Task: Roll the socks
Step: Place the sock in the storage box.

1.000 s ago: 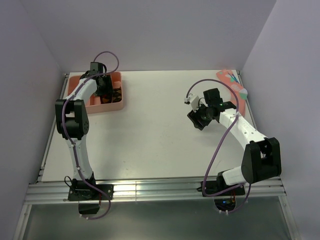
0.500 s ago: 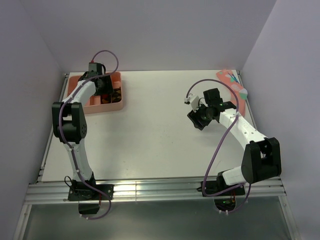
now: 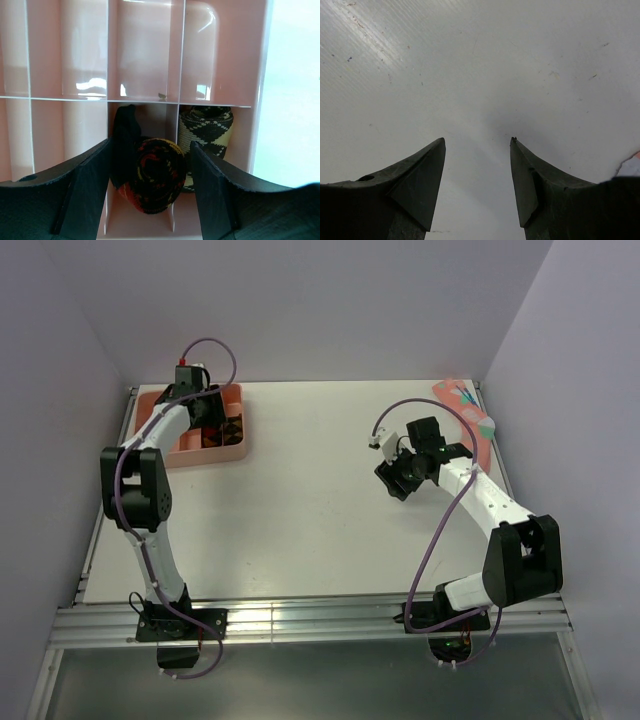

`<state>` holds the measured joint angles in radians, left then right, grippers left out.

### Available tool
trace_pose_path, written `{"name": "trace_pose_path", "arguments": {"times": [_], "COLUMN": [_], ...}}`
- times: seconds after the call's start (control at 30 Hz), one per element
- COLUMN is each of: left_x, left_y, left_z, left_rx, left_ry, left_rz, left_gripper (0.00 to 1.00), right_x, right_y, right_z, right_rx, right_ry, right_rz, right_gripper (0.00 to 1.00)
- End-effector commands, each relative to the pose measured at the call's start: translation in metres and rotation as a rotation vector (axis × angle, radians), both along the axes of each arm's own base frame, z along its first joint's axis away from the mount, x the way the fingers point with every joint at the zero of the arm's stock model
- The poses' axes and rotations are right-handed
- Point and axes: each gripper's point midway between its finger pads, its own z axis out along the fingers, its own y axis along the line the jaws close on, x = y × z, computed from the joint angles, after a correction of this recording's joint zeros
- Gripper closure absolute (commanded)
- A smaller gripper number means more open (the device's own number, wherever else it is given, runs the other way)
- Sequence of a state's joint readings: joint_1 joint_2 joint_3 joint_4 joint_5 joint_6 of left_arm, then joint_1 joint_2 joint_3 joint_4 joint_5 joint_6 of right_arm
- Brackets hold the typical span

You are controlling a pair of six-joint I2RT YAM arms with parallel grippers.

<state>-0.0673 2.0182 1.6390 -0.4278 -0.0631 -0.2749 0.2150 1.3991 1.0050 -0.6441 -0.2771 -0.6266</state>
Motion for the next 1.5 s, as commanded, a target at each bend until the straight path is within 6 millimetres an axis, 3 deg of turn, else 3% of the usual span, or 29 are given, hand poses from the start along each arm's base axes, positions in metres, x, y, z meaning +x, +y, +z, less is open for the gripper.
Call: {"name": "trace_pose_path", "arguments": {"times": [0.0,0.33,0.53,0.67,0.73,1.0,1.23,1.47], "left_x": [0.008,0.009,-0.001,-0.017,-0.024,-0.059,-0.052,-0.027], "left_y": [0.002,0.002,0.006,0.003,0.001,-0.01,-0.016,-0.013], "left_z": [0.048,0.062,0.076,0.082,0.081,0.042,0.048,0.057], "left_rx": [0.001,-0.014,-0.023,-0.052,-0.068,-0.154,-0.156,-0.12], "left_ry": [-0.141,-0.252,-0.302,-0.331,-0.328,-0.279,-0.323,-0.306], "left_rz": [0.026,0.029,0.058,0.055,0.051,0.066,0.055,0.071], "left_gripper": [0.33,0.31,0.32,0.32,0.32,0.36,0.37,0.4], "right_x": [-0.001,-0.002,-0.001,-0.001,-0.001,-0.002,-0.004,-0.003], "right_y": [-0.004,-0.004,-0.004,-0.005,-0.005,-0.004,-0.005,-0.004], "right_z": [0.007,0.006,0.006,0.006,0.006,0.006,0.005,0.003], "right_rx": [-0.001,-0.005,-0.005,-0.009,-0.009,0.0,-0.004,-0.003], "right_ry": [-0.031,-0.034,-0.034,-0.037,-0.038,-0.036,-0.037,-0.032], "right_rz": [0.001,0.002,0.002,0.001,-0.002,0.001,0.002,0.001], "right_gripper": [0.38,0.38,0.38,0.38,0.38,0.39,0.4,0.43]}}
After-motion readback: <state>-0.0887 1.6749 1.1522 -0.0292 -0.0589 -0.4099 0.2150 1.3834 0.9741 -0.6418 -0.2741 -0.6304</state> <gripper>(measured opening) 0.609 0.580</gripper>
